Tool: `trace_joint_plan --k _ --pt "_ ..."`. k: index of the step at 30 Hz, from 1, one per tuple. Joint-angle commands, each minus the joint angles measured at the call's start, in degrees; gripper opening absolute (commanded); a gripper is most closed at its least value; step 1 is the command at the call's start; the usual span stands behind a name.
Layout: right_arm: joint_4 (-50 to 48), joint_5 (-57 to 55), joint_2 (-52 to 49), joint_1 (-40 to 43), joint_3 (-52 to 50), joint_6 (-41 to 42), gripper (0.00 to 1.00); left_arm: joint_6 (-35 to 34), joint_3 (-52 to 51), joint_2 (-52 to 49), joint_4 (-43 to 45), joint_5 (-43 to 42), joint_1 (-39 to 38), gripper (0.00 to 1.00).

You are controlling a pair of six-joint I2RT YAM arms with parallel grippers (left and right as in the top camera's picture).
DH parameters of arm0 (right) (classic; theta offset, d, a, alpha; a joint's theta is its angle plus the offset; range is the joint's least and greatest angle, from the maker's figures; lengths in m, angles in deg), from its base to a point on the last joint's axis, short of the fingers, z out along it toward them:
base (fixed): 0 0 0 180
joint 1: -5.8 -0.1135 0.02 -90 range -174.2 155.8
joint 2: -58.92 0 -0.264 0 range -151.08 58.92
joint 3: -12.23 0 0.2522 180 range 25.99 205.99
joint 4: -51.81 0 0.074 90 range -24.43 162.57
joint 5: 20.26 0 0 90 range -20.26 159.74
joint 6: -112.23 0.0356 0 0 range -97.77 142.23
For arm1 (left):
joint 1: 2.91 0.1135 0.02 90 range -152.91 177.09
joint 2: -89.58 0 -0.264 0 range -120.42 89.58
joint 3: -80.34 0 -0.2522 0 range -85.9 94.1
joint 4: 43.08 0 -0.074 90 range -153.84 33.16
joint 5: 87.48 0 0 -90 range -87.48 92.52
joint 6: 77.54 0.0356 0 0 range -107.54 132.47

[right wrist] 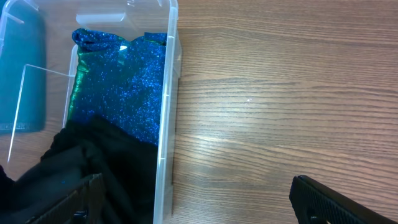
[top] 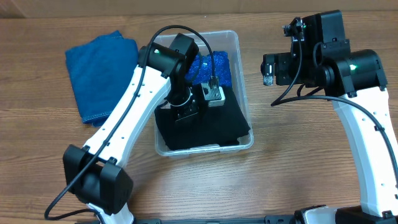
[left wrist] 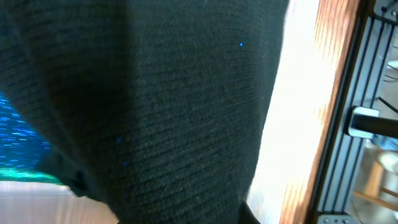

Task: Pack container
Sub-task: 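Place the black cloth with the left gripper onto the bin's near half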

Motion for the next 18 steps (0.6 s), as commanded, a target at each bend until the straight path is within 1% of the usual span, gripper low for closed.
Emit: trace_joint_plan --k 1,5,6,7,8,9,10,12,15,17,18 --pt "-0.3 -0.6 0.7 0.2 0.3 0.3 1.0 -0.3 -1.6 -2.5 -0.5 2.2 -0.3 0.04" --pt "-0.3 -0.6 0.7 0.2 0.3 0.3 1.0 -1.6 -6.6 -3.1 5.3 3.0 -0.4 0.04" --pt "-0.3 -0.6 0.7 0.2 0.3 0.3 1.0 -2.6 -7.9 -3.1 7.2 3.0 -0.4 0.2" --pt "-0.3 -0.9 0.7 0.2 0.3 0.3 1.0 -3.9 -9.1 -3.1 8.9 3.0 -0.4 0.31" --pt "-0.3 -2.6 0.7 0.2 0.3 0.3 1.0 -4.8 -10.2 -3.1 10.6 3.0 -0.4 0.51" --pt "-0.3 -5.0 0.7 0.2 0.3 1.3 1.0 -7.0 -10.4 -3.1 12.1 3.0 -0.4 0.82" --pt "-0.3 -8.5 0.7 0.6 0.3 3.8 1.0 -9.9 -9.6 -2.9 12.9 3.5 -0.3 1.0" --pt "-0.3 -11.5 0.8 3.5 0.3 7.5 1.0 -16.3 -6.1 -2.7 12.9 9.0 -0.2 1.0" --pt "0.2 -8.5 0.8 11.3 0.3 9.4 1.0 -28.6 3.3 -2.3 10.6 18.0 -0.2 1.0" --pt "0.6 -3.0 0.7 16.1 0.3 9.4 1.0 -37.4 10.3 -1.7 7.1 17.2 -0.6 1.0" --pt "0.6 -2.2 0.7 17.2 0.3 9.2 1.0 -39.1 11.8 -1.5 6.3 15.6 -0.9 1.0"
